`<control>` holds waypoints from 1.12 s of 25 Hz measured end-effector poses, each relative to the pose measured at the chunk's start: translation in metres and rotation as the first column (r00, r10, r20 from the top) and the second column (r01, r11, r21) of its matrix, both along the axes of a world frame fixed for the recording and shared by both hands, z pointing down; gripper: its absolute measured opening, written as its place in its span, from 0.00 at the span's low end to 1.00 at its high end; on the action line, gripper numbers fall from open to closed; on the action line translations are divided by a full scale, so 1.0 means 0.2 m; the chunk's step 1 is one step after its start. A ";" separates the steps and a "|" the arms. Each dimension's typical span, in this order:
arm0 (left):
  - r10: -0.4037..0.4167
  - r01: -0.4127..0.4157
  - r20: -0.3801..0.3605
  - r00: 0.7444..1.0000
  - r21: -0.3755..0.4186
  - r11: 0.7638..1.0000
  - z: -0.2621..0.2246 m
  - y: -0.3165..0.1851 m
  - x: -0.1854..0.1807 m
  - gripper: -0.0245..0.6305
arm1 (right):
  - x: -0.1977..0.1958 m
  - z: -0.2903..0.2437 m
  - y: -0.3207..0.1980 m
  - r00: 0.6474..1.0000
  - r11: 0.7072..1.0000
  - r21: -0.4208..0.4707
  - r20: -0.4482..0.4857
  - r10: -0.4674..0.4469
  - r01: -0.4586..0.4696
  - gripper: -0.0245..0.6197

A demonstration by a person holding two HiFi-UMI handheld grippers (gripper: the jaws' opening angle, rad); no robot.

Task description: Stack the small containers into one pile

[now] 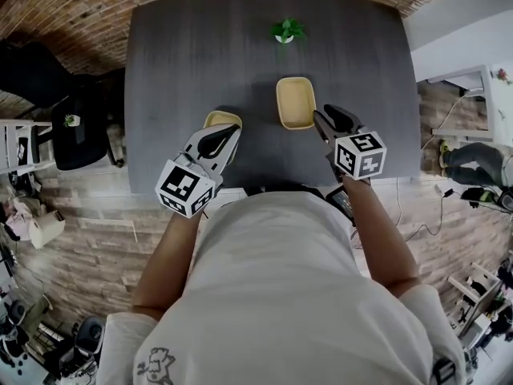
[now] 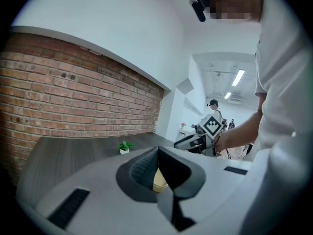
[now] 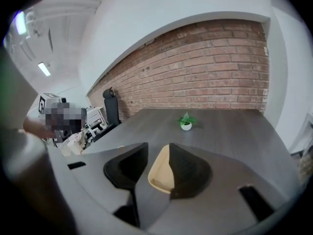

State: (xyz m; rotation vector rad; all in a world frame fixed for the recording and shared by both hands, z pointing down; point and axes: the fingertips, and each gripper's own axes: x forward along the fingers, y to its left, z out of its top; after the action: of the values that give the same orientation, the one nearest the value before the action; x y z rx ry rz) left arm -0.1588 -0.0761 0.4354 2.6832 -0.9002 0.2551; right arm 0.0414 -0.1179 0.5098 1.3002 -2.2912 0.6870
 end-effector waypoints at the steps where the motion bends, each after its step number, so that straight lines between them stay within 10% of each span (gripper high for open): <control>1: -0.003 0.003 -0.004 1.000 0.009 1.000 -0.02 0.02 -0.01 0.05 | -0.02 -0.03 0.02 1.000 1.000 0.025 -0.005 -0.013 0.013 0.25; 13: -0.044 0.046 -0.031 0.999 0.081 0.996 -0.18 0.22 -0.16 0.05 | -0.22 -0.37 0.23 0.996 0.956 0.282 -0.031 -0.078 0.084 0.20; 28: -0.081 0.084 -0.032 0.996 0.106 0.991 -0.25 0.26 -0.20 0.05 | -0.20 -0.48 0.28 0.996 0.938 0.336 -0.018 -0.088 0.089 0.19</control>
State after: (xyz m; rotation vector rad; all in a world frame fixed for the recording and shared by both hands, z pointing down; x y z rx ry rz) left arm -0.1983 -0.0244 0.3861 2.7308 -1.0422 0.1557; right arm 0.0022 -0.0616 0.4148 1.3276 -2.5266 0.2676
